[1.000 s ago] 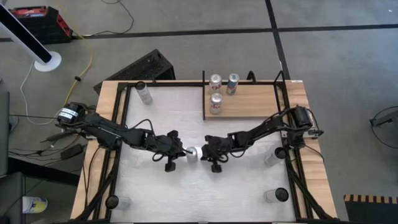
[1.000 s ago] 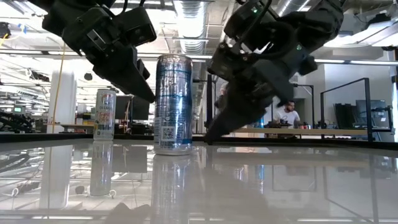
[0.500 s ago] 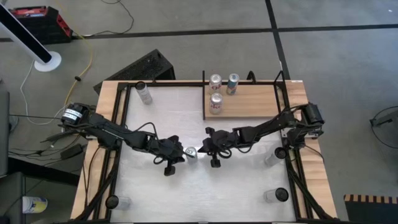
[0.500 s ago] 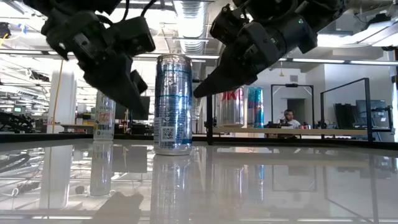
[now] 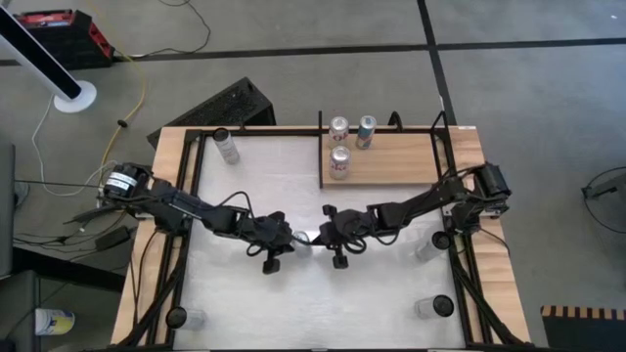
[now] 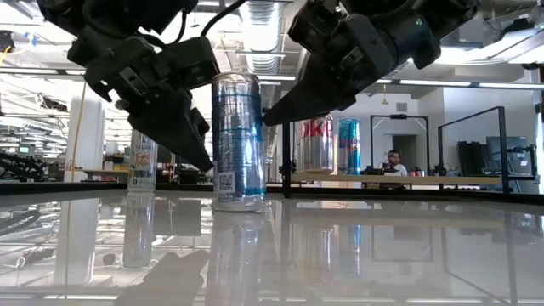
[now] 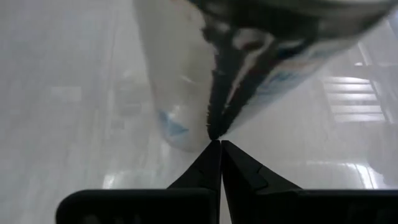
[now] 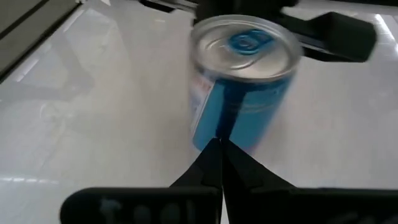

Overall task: Place canned beverage on shelf
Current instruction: Put the blue soda can aligned with the other blue soda can on the shelf

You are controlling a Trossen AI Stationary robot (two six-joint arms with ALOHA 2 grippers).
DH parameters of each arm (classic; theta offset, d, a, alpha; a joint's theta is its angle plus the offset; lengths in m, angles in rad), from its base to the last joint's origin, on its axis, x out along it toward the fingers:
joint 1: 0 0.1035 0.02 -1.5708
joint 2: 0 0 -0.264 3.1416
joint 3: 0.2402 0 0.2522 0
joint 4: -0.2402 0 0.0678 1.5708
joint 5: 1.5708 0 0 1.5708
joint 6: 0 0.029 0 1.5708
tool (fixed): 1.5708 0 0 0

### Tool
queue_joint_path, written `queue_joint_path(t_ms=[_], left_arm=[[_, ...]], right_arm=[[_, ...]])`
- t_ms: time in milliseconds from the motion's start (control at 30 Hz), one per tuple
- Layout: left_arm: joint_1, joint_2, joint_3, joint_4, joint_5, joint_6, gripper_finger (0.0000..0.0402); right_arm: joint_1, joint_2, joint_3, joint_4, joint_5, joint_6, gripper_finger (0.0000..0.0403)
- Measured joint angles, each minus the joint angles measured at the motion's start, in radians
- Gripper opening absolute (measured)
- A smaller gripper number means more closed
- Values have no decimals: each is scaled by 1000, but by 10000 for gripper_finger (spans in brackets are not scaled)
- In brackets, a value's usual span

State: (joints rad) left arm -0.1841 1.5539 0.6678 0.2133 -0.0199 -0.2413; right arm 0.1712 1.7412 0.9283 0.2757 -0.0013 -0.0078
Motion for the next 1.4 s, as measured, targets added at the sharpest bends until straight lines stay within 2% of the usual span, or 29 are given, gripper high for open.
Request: queue_joint_path(t_ms=[267, 567, 700, 800, 867, 1067, 1167, 1400], left_arm=[[40, 0, 0, 37, -49, 29, 0], [52, -25, 1, -19, -44, 14, 0], [32, -32, 1, -43, 25, -20, 0], [5, -32, 1, -8, 98, -26, 0], [-13, -31, 1, 9, 113, -22, 0], [-31, -30, 2, 96, 75, -2, 0], [-24, -30, 2, 103, 41, 15, 0], [4, -30, 2, 100, 41, 21, 0]], right_arm=[[34, 0, 0, -19, -7, 0, 22], [36, -53, -1, -208, -1, 0, 22], [17, -54, 0, -205, 24, 0, 22], [-11, -35, 0, -168, 30, 0, 22], [-27, -24, 0, -165, 32, -1, 22], [-57, -18, 0, -116, 31, -3, 22], [-57, -18, 0, -84, 31, -19, 22], [-35, -18, 0, -89, 29, -19, 22]])
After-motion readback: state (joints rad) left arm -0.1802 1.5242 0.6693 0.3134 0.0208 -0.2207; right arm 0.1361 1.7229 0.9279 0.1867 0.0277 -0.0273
